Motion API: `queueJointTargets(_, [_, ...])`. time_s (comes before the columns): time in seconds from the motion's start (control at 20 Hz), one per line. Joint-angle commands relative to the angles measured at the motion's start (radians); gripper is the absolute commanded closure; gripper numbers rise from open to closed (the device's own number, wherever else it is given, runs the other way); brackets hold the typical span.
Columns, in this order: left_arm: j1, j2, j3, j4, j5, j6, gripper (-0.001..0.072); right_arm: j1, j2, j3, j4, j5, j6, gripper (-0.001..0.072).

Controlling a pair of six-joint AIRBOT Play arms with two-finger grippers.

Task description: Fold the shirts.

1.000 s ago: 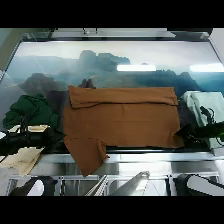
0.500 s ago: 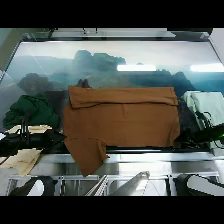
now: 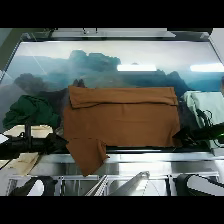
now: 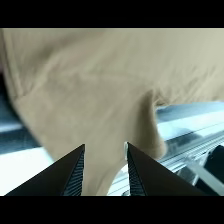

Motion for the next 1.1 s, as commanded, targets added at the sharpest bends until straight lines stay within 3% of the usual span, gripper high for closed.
queueJointTargets(0.0, [0.001, 0.001, -0.046, 0.033, 0.052, -0.077, 0.0428, 0.001, 0.001, 0.001, 0.007, -0.01, -0.002, 0.0354])
queueJointTargets(0.3, [-0.001, -0.008, -0.048, 0.076, 0.111, -0.083, 0.0429, 0.001, 0.001, 0.001, 0.008, -0.014, -0.002, 0.0354])
queueJointTargets(0.6, [-0.005, -0.256, 0.011, 0.127, 0.027, -0.088, 0.043, 0.001, 0.001, 0.002, 0.023, -0.021, -0.003, 0.0354])
queueJointTargets(0.75, [-0.096, -0.374, 0.011, 0.119, 0.085, -0.056, 0.043, 0.001, 0.001, 0.002, 0.03, -0.021, -0.003, 0.0354])
queueJointTargets(0.9, [-0.232, -0.471, 0.053, 0.01, 0.138, 0.035, 0.0431, 0.001, 0.001, 0.002, 0.029, -0.019, -0.003, 0.0353])
queueJointTargets(1.05, [-0.312, -0.511, 0.128, -0.021, 0.127, 0.055, 0.0431, 0.001, 0.001, 0.002, 0.024, -0.006, -0.009, 0.0354])
